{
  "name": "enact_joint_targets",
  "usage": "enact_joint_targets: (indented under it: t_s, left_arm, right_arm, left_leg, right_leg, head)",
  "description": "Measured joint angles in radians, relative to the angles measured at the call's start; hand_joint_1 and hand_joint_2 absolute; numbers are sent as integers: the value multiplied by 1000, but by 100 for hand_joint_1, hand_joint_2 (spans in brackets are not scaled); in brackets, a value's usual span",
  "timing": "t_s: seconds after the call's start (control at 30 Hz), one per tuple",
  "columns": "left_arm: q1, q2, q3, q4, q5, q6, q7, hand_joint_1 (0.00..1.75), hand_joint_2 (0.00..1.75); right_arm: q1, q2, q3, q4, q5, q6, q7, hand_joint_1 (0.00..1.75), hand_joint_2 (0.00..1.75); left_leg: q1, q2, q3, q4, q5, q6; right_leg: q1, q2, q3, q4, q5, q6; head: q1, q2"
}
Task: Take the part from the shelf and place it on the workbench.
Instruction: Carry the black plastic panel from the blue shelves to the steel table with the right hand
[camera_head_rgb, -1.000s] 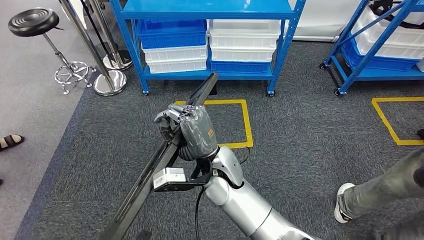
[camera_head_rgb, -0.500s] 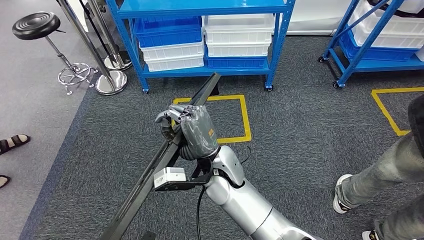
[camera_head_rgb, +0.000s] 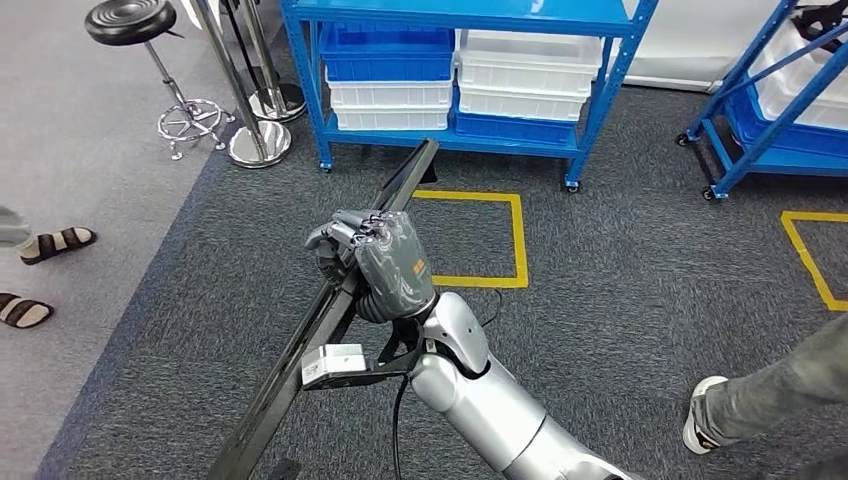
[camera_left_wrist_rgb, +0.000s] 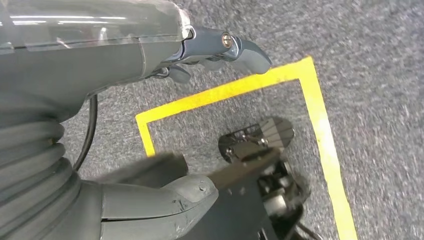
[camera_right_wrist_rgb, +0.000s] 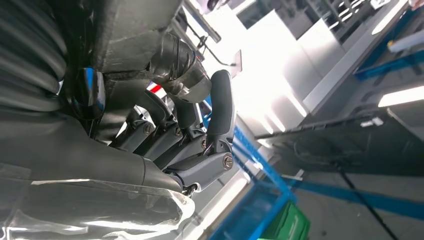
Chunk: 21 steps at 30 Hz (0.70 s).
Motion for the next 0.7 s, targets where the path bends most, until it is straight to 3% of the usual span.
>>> enact_joint_targets:
  t_s: [0.03,0.07,0.13,0.17,0.23,0.3,0.33,0.4,0.43,0.5,0.53,0.57,0.63,0.7]
  left_arm:
    - [1,4,0,0,2,0,1,0,175]
    - [1,6,0,0,6,1,3,0,175]
    - [2,10,1,0,16,10,6,0,175]
    - [0,10,1,0,21,16,6,0,175]
    - [-2,12,2,0,28,24,7,0,175]
    - [-2,15,2,0,32,30,8,0,175]
    - [-1,17,2,0,33,32,8,0,175]
    - [0,21,3,0,36,35,9,0,175]
    - [-2,22,3,0,37,36,11,0,175]
    - [-3,23,3,0,33,37,20,0,175]
    - [-2,24,3,0,30,37,26,0,175]
    - [1,26,3,0,28,37,32,0,175]
    - [7,32,3,0,25,35,37,0,175]
    - [9,37,3,0,21,33,38,0,175]
  right_arm:
    - [2,-1,0,0,0,0,1,175,175]
    - [4,-1,0,0,1,0,1,175,175]
    - [4,-1,1,-2,3,0,1,175,175]
    - [5,-1,2,-4,6,0,1,175,175]
    - [8,-1,3,-9,11,0,1,175,175]
    - [10,0,5,-14,15,0,1,175,175]
    - [11,0,6,-16,16,0,1,175,175]
    - [12,2,8,-22,17,0,1,175,175]
    - [13,2,9,-24,18,-1,1,175,175]
    - [25,2,9,-26,19,-7,1,175,175]
    - [34,2,9,-27,19,-11,0,175,175]
    - [44,2,9,-29,19,-15,-2,175,175]
    - [56,2,9,-37,19,-19,-5,175,175]
    - [60,2,10,-46,20,-22,-6,175,175]
  left_leg:
    - [0,-10,-3,4,0,0]
    - [-1,-21,-6,8,0,0]
    - [0,-44,-11,21,-3,-5]
    - [-1,-54,-17,30,-6,-9]
    - [2,-74,-32,41,-5,-20]
    - [7,-94,-43,42,0,-34]
    - [8,-91,-47,49,-1,-40]
    - [5,-56,-69,96,-27,-51]
    - [5,-31,-89,139,-52,-56]
    - [10,-6,-144,259,-108,-66]
    - [12,0,-163,300,-121,-70]
    - [14,3,-164,307,-115,-72]
    - [16,17,-102,194,-55,-70]
    - [9,47,-34,65,-13,-60]
  right_leg:
    - [0,2,-12,24,1,0]
    - [0,3,-6,11,21,0]
    - [-3,24,49,-104,90,-5]
    - [-5,49,76,-164,113,-8]
    - [-5,85,98,-221,125,-12]
    - [-4,77,97,-226,126,-17]
    - [-5,66,100,-231,128,-21]
    - [-11,41,106,-242,133,-30]
    - [-11,29,108,-244,133,-32]
    - [-10,1,108,-244,132,-34]
    - [-10,-13,108,-244,132,-34]
    - [-10,-28,108,-244,131,-34]
    - [-10,-49,110,-244,129,-32]
    - [-6,-65,113,-244,126,-25]
  head:
    - [0,0]
    - [0,0]
    - [0,0]
    - [0,0]
    - [0,0]
    - [0,0]
    - [0,0]
    - [-1,0]
    - [-2,0]
    - [-2,0]
    - [-3,0]
    - [-3,0]
    - [-3,0]
    - [-2,0]
